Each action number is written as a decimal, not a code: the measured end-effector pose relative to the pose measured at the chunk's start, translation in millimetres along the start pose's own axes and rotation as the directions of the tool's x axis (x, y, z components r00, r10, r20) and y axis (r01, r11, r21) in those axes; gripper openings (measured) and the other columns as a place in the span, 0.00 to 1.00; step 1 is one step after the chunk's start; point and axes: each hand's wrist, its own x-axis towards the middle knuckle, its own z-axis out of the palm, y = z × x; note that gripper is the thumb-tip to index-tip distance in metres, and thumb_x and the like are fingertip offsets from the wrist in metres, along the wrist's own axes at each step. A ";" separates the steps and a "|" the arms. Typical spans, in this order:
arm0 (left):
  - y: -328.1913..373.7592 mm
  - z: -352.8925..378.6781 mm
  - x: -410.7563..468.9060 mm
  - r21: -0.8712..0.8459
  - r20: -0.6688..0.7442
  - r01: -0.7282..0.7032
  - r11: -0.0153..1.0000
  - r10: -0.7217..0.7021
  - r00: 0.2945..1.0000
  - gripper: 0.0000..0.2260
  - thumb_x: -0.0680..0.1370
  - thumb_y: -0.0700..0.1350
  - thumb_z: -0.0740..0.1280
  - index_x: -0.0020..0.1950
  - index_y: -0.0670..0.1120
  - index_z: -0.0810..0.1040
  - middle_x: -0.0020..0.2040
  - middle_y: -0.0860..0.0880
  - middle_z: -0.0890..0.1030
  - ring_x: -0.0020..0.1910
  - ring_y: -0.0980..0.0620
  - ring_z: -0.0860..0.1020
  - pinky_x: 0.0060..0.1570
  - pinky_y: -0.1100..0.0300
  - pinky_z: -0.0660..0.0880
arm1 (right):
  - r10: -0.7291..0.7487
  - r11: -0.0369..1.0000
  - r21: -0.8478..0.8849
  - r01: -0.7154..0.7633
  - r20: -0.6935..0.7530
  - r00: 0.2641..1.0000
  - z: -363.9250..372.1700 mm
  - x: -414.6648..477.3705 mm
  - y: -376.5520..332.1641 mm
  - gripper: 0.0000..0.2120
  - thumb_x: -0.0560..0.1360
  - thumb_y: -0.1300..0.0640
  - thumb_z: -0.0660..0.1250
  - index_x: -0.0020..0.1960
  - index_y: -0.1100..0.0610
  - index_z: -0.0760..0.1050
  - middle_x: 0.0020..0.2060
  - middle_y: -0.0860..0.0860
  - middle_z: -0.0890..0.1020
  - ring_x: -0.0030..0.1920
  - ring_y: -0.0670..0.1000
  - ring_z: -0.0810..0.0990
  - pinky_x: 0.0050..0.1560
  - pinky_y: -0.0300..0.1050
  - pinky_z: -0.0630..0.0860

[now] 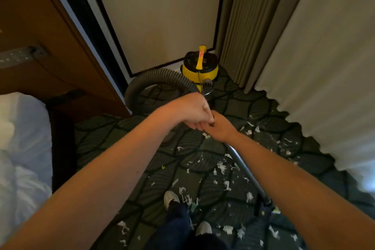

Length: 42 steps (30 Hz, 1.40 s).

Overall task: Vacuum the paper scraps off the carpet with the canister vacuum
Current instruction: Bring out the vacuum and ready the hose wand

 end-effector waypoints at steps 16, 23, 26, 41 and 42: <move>-4.0 108.1 87.9 0.772 0.197 -0.039 0.634 -0.181 0.964 0.14 0.80 0.50 0.61 0.60 0.44 0.76 0.54 0.46 0.78 0.53 0.45 0.76 0.46 0.55 0.70 | 0.287 0.925 -0.289 -0.245 0.114 0.951 40.2 -56.3 88.8 0.18 0.76 0.58 0.63 0.65 0.48 0.70 0.56 0.51 0.81 0.57 0.57 0.79 0.57 0.52 0.72; -37.0 102.8 109.0 0.717 0.455 -0.134 0.684 -0.313 0.834 0.13 0.79 0.52 0.62 0.55 0.42 0.75 0.49 0.45 0.75 0.46 0.47 0.75 0.44 0.56 0.70 | 0.375 0.892 -0.289 -0.347 0.046 0.926 73.5 -46.7 79.7 0.16 0.77 0.60 0.63 0.63 0.48 0.71 0.59 0.50 0.80 0.58 0.57 0.79 0.55 0.50 0.74; -58.8 93.5 122.3 0.694 0.494 -0.176 0.698 -0.285 0.821 0.15 0.80 0.49 0.61 0.60 0.40 0.75 0.48 0.45 0.75 0.46 0.48 0.74 0.44 0.57 0.69 | 0.461 0.870 -0.179 -0.460 -0.040 0.887 95.7 -31.4 72.6 0.17 0.76 0.60 0.64 0.63 0.47 0.72 0.60 0.49 0.79 0.60 0.55 0.78 0.57 0.52 0.76; -189.7 35.0 162.6 0.457 0.580 -0.027 0.889 -0.275 0.767 0.15 0.78 0.47 0.63 0.58 0.39 0.78 0.48 0.42 0.80 0.45 0.46 0.80 0.41 0.57 0.76 | 0.894 -0.340 0.938 -0.071 0.346 0.284 203.7 62.1 16.9 0.08 0.82 0.56 0.61 0.51 0.62 0.72 0.41 0.59 0.79 0.36 0.55 0.80 0.32 0.46 0.79; -192.2 31.0 167.9 0.446 0.576 -0.008 0.895 -0.280 0.768 0.15 0.78 0.47 0.63 0.58 0.39 0.78 0.47 0.43 0.80 0.42 0.47 0.78 0.37 0.59 0.74 | 0.878 -0.376 0.926 -0.033 0.367 0.307 206.7 70.6 15.7 0.10 0.82 0.55 0.62 0.54 0.63 0.73 0.46 0.60 0.80 0.41 0.56 0.81 0.38 0.47 0.80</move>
